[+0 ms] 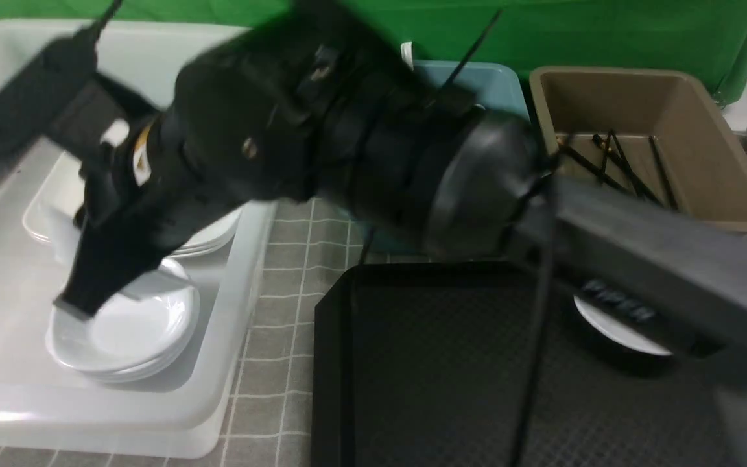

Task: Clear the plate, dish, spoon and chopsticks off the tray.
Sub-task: Use the right arm to put the small plate into the large storage box on the left, then use the right arm to grab a small plate from the dinner plate

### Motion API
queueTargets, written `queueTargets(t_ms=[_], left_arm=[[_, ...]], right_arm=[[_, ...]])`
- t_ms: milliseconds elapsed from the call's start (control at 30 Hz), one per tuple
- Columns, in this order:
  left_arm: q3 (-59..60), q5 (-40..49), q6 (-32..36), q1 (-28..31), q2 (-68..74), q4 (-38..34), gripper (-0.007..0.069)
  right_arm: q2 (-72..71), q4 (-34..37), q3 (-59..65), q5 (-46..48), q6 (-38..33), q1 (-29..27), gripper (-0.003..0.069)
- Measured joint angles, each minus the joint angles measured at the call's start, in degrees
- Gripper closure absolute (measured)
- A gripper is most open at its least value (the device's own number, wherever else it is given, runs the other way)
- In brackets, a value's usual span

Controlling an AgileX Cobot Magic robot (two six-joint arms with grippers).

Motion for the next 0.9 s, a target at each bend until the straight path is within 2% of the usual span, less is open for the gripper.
queueTargets(t_ms=[100,200,300,400,500,567,633,733,900], left_arm=[[0.0,0.0,0.2,0.1,0.0,0.0,0.0619],[0.0,-0.4,0.4,0.1,0.0,-0.4,0.0619],[0.0,-0.7,1.5,0.1,0.0,-1.5,0.0619],[0.0,-0.6,4.0,0.1,0.0,-4.0,0.0619],[0.0,0.3,9.3,-0.4,0.0,-10.3,0.0619],[0.0,0.5,12.5,-2.8,0.0,-13.8,0.0619],[0.0,0.5,14.6,-8.7,0.0,-16.3,0.0619],[0.0,0.5,15.5,-18.5,0.5,-17.0,0.0619],[0.0,-0.8,13.4,-38.3,4.9,-14.3,0.0619]], right_arm=[[2.0,-0.2,0.0,-1.5,-1.2,0.2,0.0524],[2.9,-0.2,0.0,-2.8,-1.3,0.3,0.0430],[3.3,-0.2,0.0,-2.4,-1.2,0.4,0.0393],[2.6,-2.6,0.0,0.4,-0.2,0.4,0.0400],[-0.6,-13.1,0.0,6.7,5.4,0.0,0.0459],[-2.8,-19.7,0.0,11.9,8.1,-0.8,0.0514],[-7.0,-25.1,-0.1,19.4,9.7,-4.0,0.0600],[-10.9,-25.4,0.3,26.8,10.5,-10.0,0.0627],[-18.1,-14.1,10.0,27.9,10.5,-23.9,0.0631]])
